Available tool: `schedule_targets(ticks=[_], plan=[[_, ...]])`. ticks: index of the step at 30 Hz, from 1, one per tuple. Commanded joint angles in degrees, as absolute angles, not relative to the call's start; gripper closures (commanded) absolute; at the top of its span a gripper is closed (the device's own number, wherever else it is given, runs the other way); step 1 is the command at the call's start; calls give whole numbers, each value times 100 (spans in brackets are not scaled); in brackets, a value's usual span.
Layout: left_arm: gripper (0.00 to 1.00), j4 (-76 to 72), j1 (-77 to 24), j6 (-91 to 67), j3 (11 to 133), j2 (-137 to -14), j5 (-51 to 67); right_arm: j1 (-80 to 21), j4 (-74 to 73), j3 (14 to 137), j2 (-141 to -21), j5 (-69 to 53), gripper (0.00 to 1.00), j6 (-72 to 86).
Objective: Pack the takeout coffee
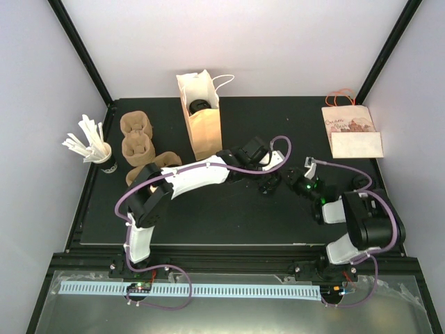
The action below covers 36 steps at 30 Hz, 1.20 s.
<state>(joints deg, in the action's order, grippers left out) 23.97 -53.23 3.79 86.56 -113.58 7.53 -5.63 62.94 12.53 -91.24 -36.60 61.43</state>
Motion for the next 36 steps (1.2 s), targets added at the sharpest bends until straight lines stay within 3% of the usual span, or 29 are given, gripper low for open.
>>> schedule_targets(ticks=[1, 7, 16, 19, 25, 36], plan=[[31, 3381, -5467, 472, 8251, -12005, 751, -962, 2693, 1643, -8265, -3685, 80, 5373], [31, 3459, -5480, 52, 8377, -12028, 734, -954, 605, 2403, -6871, -2608, 76, 4539], [31, 3590, -5476, -1232, 8504, -11923, 332, -958, -697, 2497, -5740, -1922, 75, 4040], [29, 3747, -5476, -1543, 8654, -11924, 234, -957, -874, 2469, -5573, -2014, 74, 3908], [16, 3757, -5476, -1726, 8881, -11880, 398, -955, -869, 2460, -5694, -2403, 72, 3755], [8, 3939, -5521, -1536, 9396, -11609, 423, -957, -958, 2627, -5735, -2401, 70, 3617]])
